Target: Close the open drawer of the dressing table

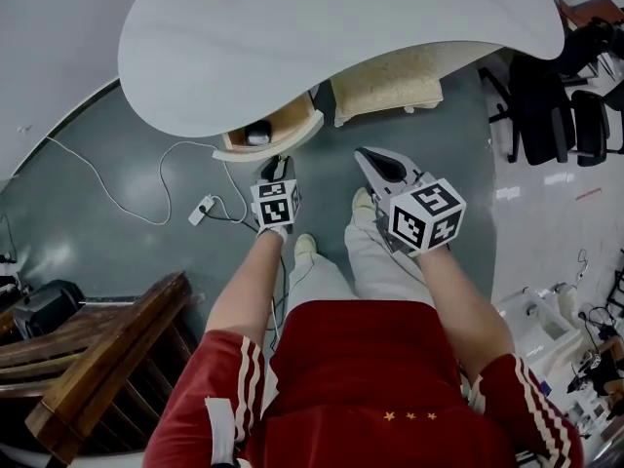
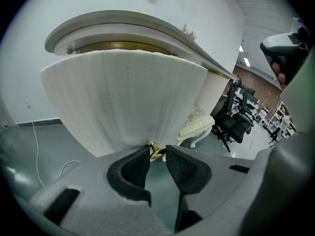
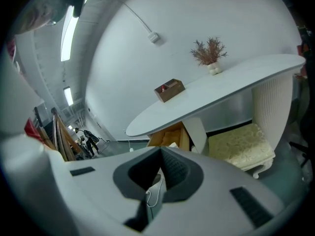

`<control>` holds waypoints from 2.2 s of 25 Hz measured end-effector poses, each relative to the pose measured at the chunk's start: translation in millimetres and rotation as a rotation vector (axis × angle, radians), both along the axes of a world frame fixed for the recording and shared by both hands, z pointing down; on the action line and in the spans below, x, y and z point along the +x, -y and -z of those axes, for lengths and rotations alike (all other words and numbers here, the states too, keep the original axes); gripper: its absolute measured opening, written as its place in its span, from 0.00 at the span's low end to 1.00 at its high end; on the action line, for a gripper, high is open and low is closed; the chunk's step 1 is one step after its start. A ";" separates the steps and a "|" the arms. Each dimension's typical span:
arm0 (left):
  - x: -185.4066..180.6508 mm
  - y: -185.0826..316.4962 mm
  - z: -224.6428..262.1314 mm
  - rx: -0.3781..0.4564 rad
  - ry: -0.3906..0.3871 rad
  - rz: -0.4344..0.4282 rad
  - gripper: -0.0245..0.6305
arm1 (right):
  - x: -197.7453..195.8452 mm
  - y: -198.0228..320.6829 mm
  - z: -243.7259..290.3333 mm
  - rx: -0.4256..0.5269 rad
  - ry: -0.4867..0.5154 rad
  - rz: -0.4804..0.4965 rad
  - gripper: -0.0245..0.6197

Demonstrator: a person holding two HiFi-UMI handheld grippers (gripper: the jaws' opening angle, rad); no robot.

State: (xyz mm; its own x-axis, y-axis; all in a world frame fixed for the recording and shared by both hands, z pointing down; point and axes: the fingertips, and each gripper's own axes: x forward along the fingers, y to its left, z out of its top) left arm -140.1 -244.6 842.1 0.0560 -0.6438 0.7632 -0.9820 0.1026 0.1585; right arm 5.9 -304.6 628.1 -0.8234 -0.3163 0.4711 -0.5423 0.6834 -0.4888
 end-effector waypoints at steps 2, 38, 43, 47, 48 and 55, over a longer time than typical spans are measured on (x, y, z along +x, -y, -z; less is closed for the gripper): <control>-1.0 0.4 -1.3 -0.007 0.001 0.006 0.19 | -7.1 3.0 -5.2 0.002 0.002 0.003 0.04; -36.9 61.3 0.9 0.119 0.180 0.105 0.19 | -20.9 37.9 -40.5 0.097 -0.033 0.025 0.04; -46.4 77.2 0.8 0.163 0.205 0.100 0.19 | -22.6 40.9 -43.0 0.094 -0.031 0.023 0.04; -55.5 90.5 2.0 0.181 0.220 0.113 0.19 | -20.9 43.4 -46.0 0.092 -0.033 0.015 0.04; -57.5 94.0 1.9 0.186 0.220 0.117 0.19 | -19.9 43.5 -46.1 0.091 -0.035 0.014 0.04; -67.7 109.6 1.2 0.182 0.220 0.122 0.19 | -14.2 41.1 -44.8 0.088 -0.044 -0.002 0.04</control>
